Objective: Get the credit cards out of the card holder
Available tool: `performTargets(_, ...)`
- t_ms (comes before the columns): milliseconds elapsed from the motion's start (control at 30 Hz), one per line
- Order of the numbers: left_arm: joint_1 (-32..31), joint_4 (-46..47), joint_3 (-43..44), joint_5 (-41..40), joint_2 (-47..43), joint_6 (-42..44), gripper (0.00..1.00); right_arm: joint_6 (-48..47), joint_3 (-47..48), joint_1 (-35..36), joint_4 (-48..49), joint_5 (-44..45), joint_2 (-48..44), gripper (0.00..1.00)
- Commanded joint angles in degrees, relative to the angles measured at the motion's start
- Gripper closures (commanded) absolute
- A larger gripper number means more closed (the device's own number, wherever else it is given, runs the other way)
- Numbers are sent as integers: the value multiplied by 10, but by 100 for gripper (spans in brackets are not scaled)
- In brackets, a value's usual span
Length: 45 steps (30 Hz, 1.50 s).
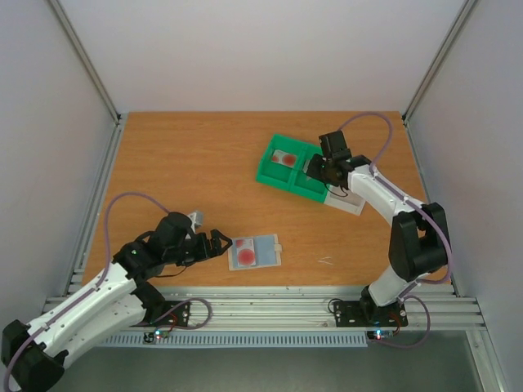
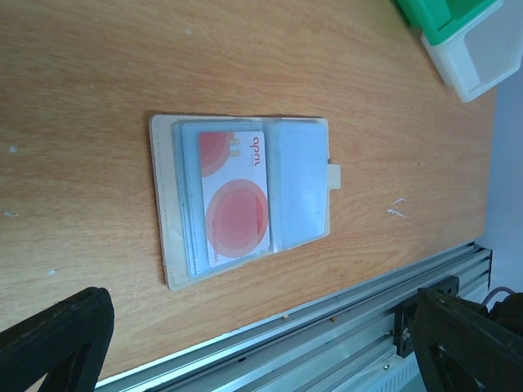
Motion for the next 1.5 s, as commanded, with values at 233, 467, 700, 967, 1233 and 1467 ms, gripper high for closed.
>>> performTargets(233, -1, 36, -3, 18, 12, 18, 1, 28, 11, -39, 113, -45, 62, 99)
performTargets(467, -1, 21, 1, 9, 4, 28, 1, 32, 10, -55, 149, -89, 93, 99)
performTargets(700, -1, 16, 1, 7, 3, 31, 1, 37, 0, -61, 197, -102, 115, 99)
performTargets(967, -1, 24, 2, 13, 7, 25, 1, 39, 9, -68, 206, -111, 146, 98)
performTargets(1233, -1, 17, 1, 7, 5, 25, 1, 27, 27, -68, 176, -100, 158, 87)
performTargets(1467, -1, 12, -9, -4, -13, 20, 1, 29, 40, -68, 146, -93, 157, 80)
